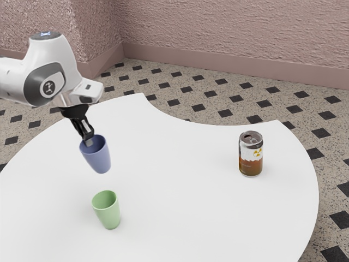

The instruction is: Place the left cup onto the right cup

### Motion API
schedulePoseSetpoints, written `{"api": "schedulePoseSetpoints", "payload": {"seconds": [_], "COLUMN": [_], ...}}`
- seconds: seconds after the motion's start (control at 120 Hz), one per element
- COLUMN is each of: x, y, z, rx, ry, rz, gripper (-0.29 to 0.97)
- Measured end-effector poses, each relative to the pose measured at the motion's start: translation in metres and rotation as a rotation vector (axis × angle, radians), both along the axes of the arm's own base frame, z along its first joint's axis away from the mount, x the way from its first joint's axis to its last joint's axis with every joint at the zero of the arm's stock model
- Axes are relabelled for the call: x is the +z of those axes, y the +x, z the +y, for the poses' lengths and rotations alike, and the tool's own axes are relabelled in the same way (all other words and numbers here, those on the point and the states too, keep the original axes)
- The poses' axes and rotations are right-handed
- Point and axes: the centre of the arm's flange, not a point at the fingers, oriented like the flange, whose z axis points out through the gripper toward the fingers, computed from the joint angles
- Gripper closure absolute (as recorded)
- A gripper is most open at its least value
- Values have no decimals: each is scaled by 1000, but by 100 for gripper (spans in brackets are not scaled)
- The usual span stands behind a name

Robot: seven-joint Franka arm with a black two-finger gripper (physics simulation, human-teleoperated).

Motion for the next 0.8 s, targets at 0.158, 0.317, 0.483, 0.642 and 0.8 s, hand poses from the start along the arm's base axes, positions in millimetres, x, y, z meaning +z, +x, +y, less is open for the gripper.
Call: {"api": "schedulePoseSetpoints", "payload": {"seconds": [0.158, 0.317, 0.483, 0.642, 0.8], "x": [6, 10, 4, -8, -18], "y": [-7, -16, -21, -27, -30], "z": [-15, -31, -52, -58, -60], "rx": [-28, -57, -94, -102, -106], "ry": [0, 7, 10, 10, 10], "rz": [11, 30, 63, 95, 114], "gripper": [79, 79, 79, 79, 79]}}
